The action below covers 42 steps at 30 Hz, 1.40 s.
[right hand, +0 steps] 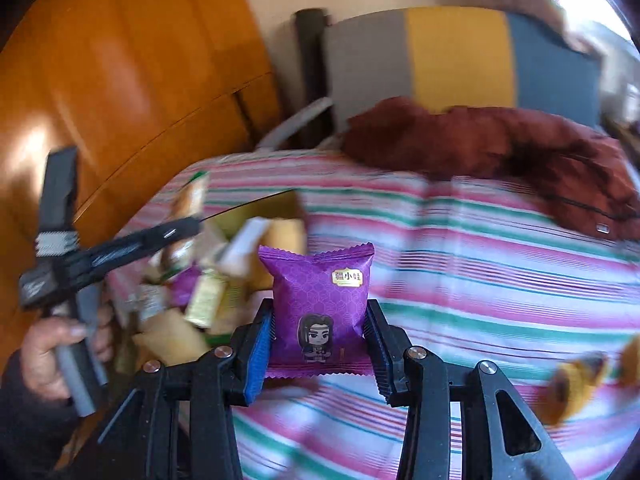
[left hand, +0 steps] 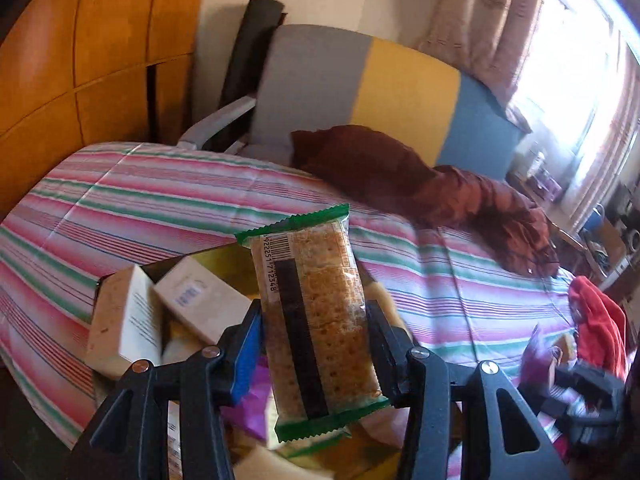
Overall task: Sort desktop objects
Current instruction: 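Carry the purple packet and cracker packet to the gold tray and release both, then move both grippers back over the remaining items on the bed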
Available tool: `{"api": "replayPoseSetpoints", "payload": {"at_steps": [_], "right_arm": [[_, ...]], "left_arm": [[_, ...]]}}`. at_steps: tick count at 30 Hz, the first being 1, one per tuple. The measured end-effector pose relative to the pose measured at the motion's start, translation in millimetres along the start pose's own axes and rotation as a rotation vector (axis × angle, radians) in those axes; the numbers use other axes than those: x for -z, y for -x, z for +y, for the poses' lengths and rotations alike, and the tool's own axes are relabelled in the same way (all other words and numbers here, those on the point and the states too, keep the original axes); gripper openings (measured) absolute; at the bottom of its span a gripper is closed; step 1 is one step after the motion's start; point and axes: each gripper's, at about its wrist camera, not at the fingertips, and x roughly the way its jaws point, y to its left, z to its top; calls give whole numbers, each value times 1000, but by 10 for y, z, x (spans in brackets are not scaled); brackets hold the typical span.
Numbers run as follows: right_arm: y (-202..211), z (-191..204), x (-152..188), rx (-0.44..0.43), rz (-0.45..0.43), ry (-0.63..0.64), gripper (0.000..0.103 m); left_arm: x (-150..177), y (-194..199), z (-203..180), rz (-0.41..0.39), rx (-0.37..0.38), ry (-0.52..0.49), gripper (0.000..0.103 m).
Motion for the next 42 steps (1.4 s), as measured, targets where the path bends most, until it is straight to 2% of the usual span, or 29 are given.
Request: {"api": "replayPoseSetpoints", "payload": {"at_steps": [7,9,11,18,22,32,42], "right_arm": [[-480,557,-66,-95,47,35,47],[-596,638,-84,-89,56,33,51],[-657,660,-92,-98,64,21,55],[-683,624,38,-90,96,9,55],[-626,595,108,-78,96,-7,58],[-348,580,173,22,37,38,69],[-220,429,219,53,19,5,71]], "left_arm": [[-102,-187,232,10,-62,44,51],[-105,-195,286,5,-61,55,57],[-104,-167,374,1,-39,88,57],[0,11,595,-17,-28,166,59],[106,172,505,-37,-53,115,59],[200,489,30,-107,-103,-61,59],[272,503,-229,-92,-79,-122,59]]}}
